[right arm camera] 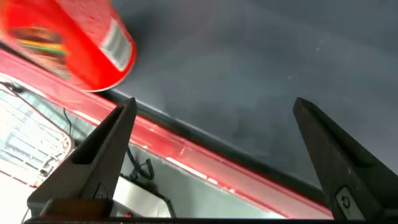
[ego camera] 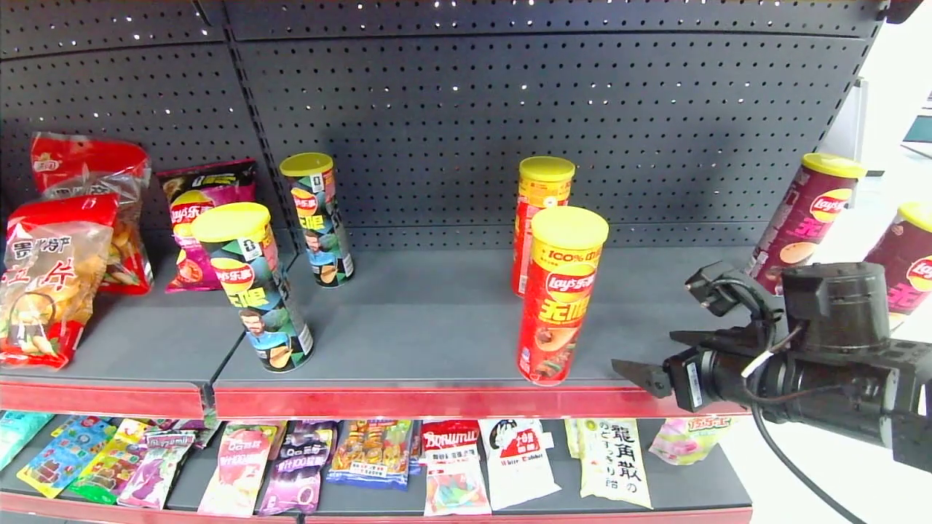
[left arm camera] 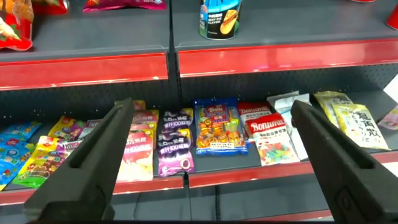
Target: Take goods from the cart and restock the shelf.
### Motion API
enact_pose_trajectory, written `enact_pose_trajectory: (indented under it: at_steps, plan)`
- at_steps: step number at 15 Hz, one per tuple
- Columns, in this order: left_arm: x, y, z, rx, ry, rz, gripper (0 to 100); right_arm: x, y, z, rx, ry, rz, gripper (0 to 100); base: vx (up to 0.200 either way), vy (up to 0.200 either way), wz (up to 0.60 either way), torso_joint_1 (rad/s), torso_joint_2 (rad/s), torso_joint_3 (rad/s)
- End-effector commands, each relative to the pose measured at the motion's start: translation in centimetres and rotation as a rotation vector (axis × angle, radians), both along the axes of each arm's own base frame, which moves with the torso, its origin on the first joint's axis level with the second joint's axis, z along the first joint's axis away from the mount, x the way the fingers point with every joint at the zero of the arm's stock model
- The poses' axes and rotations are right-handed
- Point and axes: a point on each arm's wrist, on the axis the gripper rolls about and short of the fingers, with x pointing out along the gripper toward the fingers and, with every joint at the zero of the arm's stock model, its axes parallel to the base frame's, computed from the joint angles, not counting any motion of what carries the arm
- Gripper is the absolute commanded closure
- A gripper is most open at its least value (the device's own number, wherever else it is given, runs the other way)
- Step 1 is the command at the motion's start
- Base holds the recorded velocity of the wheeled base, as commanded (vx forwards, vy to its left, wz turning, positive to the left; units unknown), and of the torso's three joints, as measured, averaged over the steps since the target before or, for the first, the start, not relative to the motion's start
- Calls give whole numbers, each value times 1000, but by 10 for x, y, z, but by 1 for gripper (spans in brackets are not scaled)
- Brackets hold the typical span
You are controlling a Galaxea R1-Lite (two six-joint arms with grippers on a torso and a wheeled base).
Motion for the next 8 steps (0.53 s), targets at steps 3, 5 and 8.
enact_pose_trajectory:
  at_steps: [3,5,8]
  plan:
    - [0,0,0,0,4,0,0,11,5,-9,-13,33,2,0,0,0,0,0,0,0]
    - [0,0,0,0,4,0,0,16,7,-9,-12,30,4,0,0,0,0,0,0,0]
    - [0,0,0,0,4,0,0,21,10,-11,-14,34,7,0,0,0,0,0,0,0]
